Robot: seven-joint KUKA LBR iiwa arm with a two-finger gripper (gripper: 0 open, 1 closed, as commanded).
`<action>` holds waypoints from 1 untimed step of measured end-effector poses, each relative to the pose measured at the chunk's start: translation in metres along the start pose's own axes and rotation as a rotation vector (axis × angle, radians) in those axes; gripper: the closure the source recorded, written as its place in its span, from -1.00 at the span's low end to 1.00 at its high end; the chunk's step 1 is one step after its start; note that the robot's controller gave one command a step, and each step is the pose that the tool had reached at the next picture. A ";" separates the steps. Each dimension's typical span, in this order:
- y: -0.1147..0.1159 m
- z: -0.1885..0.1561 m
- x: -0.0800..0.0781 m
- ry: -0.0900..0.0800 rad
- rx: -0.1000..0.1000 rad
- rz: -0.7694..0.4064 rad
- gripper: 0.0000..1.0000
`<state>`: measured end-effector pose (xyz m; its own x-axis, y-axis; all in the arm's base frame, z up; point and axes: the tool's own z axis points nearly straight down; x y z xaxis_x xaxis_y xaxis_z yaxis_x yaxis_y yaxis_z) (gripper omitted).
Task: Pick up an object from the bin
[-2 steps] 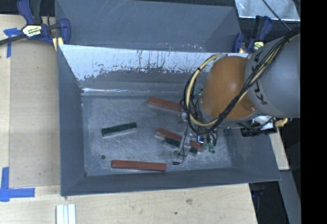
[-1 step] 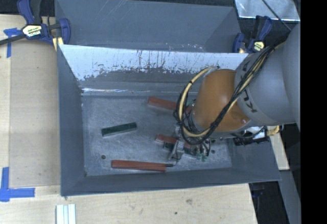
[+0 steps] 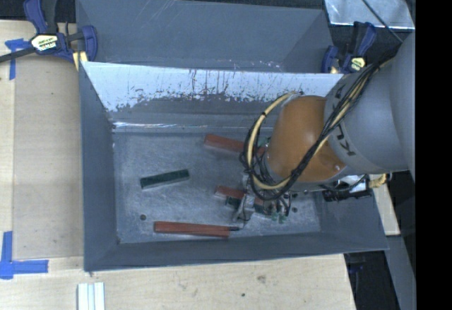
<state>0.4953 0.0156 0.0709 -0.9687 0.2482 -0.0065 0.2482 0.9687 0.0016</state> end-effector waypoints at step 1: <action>0.000 -0.017 -0.001 0.001 0.000 0.000 1.00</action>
Offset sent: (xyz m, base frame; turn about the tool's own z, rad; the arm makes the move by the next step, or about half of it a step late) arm 0.0000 0.0000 0.0164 0.0000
